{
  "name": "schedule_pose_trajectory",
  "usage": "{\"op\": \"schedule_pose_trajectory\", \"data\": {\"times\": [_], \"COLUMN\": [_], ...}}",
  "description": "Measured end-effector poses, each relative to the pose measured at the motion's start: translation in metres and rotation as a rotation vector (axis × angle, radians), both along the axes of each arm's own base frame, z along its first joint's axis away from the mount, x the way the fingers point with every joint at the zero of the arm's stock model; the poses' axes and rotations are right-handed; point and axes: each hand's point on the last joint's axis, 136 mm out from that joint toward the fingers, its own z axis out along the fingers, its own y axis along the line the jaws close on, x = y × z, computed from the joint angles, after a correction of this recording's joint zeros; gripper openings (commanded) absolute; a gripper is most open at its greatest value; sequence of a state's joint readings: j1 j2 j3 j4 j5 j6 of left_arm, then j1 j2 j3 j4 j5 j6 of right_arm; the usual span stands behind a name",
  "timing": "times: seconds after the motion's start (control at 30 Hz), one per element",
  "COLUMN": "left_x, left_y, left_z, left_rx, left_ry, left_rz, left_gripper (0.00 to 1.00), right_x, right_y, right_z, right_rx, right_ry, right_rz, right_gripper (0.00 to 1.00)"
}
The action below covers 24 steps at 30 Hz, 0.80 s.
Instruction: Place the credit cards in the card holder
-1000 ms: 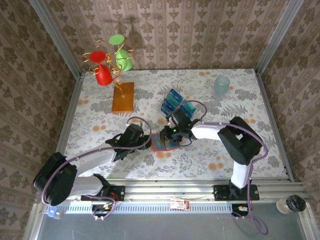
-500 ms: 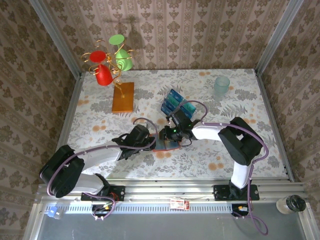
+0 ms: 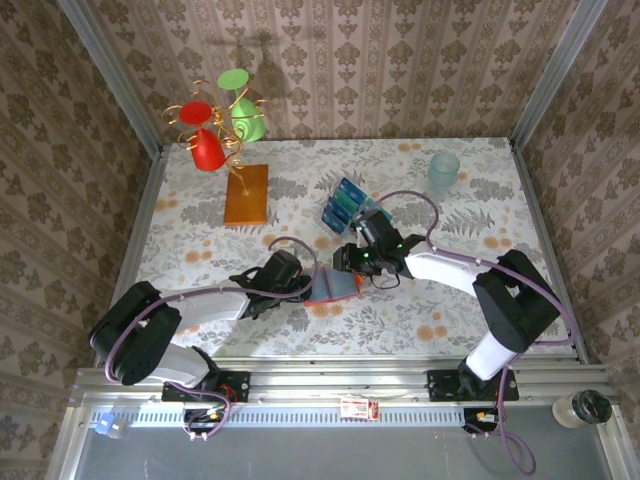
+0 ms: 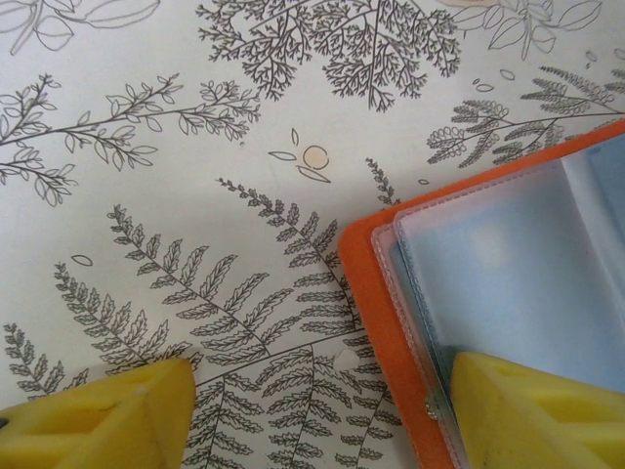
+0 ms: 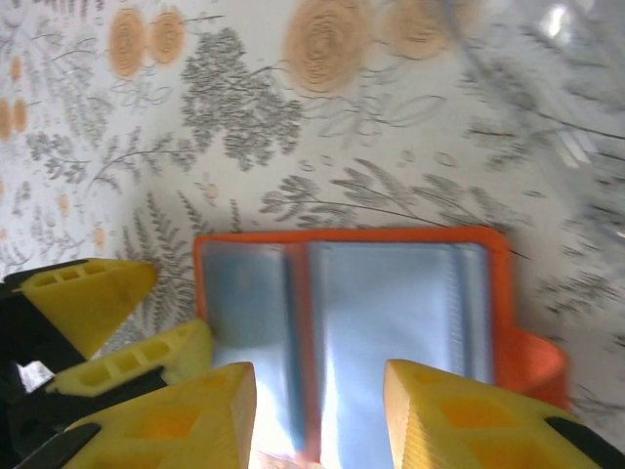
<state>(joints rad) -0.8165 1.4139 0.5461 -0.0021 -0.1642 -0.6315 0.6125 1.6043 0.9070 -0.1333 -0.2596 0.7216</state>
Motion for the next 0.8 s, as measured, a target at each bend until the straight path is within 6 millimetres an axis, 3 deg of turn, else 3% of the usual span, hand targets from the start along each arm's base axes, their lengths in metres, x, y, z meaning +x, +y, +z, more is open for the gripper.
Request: {"op": "schedule_pose_trajectory", "data": {"times": [0.1, 0.27, 0.47, 0.63, 0.8], "left_x": [0.003, 0.012, 0.02, 0.023, 0.023], "left_y": [0.001, 0.0, -0.001, -0.002, -0.004], "left_z": [-0.001, 0.002, 0.0, 0.002, 0.002], "left_rx": [0.006, 0.005, 0.016, 0.014, 0.008], "left_ry": [0.0, -0.018, -0.025, -0.03, -0.028], "left_rz": [0.001, 0.002, -0.01, -0.018, -0.022], "left_gripper": [0.71, 0.71, 0.71, 0.71, 0.71], "right_x": [-0.003, 0.001, 0.018, 0.037, 0.057], "right_y": [-0.014, -0.036, -0.056, -0.053, -0.048], "right_z": [0.008, 0.039, 0.063, 0.079, 0.072], "right_rx": [-0.037, -0.079, -0.162, -0.225, -0.34], "right_ry": [-0.02, -0.108, -0.172, -0.209, -0.201], "right_rz": [-0.024, -0.084, -0.123, -0.082, -0.006], "right_gripper": [0.41, 0.42, 0.42, 0.42, 0.42]}}
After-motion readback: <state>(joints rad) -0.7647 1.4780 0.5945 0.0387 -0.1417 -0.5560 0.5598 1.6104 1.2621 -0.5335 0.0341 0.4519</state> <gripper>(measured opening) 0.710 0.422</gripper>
